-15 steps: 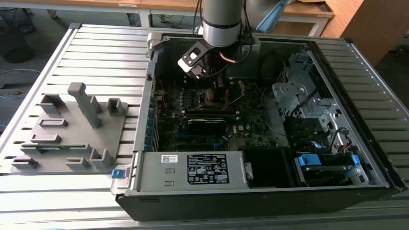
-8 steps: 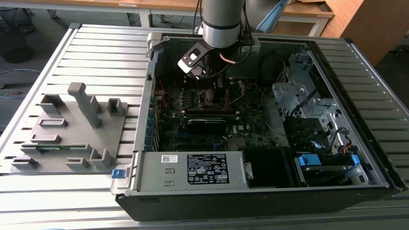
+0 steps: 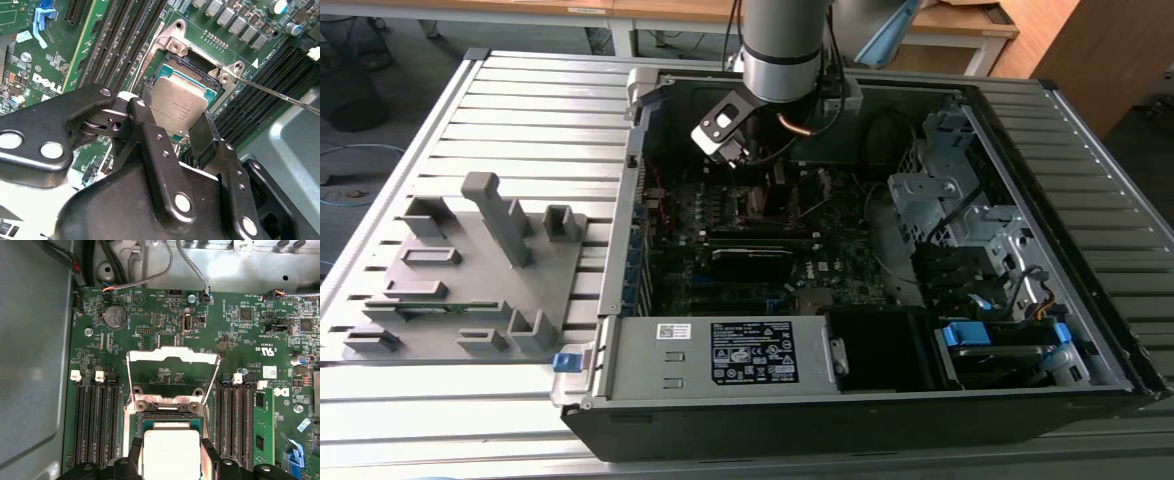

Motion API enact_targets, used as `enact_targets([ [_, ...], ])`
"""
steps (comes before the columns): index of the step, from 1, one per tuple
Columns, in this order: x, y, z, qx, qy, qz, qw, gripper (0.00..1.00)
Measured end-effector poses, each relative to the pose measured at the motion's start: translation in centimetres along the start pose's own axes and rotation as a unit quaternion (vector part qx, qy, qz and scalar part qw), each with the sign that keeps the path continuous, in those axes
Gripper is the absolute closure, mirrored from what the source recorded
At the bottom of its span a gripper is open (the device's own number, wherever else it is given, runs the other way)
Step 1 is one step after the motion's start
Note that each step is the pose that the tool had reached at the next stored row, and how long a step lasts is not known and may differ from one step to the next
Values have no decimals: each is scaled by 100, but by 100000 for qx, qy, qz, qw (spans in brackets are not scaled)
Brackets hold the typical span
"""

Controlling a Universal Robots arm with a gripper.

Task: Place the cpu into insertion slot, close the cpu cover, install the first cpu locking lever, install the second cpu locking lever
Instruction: 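Place the cpu into insertion slot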

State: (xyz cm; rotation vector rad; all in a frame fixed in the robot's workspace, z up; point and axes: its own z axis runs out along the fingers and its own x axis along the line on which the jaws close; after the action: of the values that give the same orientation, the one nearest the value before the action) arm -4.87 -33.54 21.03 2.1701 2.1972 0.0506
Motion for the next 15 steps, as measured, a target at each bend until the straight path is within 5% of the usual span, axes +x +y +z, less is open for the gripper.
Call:
enact_targets([
  [15, 1, -3, 50, -4, -105, -7, 100000, 46],
])
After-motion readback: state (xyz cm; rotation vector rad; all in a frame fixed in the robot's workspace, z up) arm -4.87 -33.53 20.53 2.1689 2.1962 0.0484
